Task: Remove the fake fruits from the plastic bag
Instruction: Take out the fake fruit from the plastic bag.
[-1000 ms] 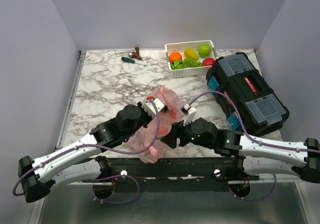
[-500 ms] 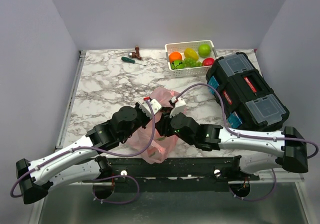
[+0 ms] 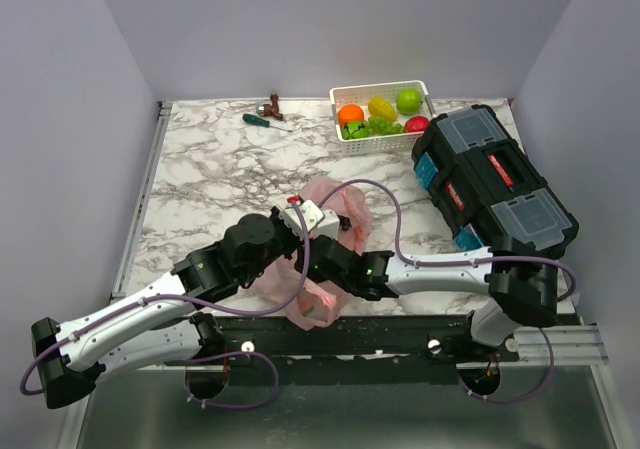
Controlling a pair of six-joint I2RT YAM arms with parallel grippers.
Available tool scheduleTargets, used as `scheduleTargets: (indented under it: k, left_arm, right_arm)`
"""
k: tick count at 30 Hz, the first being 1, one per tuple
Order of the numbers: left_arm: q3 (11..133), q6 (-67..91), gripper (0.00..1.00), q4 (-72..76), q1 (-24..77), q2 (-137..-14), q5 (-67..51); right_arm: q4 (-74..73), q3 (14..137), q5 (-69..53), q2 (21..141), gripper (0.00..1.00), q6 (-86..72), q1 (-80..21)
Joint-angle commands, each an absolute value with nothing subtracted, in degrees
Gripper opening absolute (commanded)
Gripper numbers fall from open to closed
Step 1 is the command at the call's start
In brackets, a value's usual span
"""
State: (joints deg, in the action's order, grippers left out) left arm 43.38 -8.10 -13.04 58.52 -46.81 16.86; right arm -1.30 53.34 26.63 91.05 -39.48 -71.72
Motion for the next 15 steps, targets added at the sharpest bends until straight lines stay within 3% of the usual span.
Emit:
scheduleTargets:
  k: [1, 9, 15]
  left_arm:
    - [44.2, -7.1, 0.00, -13.3, 59.0, -45.8, 15.2]
    - [44.0, -7.1, 0.00, -13.1, 59.4, -46.1, 15.2]
    - [44.0, -6.9, 0.00, -13.4, 60.2, -46.1, 15.4]
  right_arm:
    - [6.8, 53.3, 21.0, 94.0, 0.52, -40.4, -69.6]
    - [17.2, 51.8, 10.2, 97.6, 0.61, -35.3, -69.4]
    - [20.3, 51.3, 7.3, 99.8, 0.77, -33.3, -69.4]
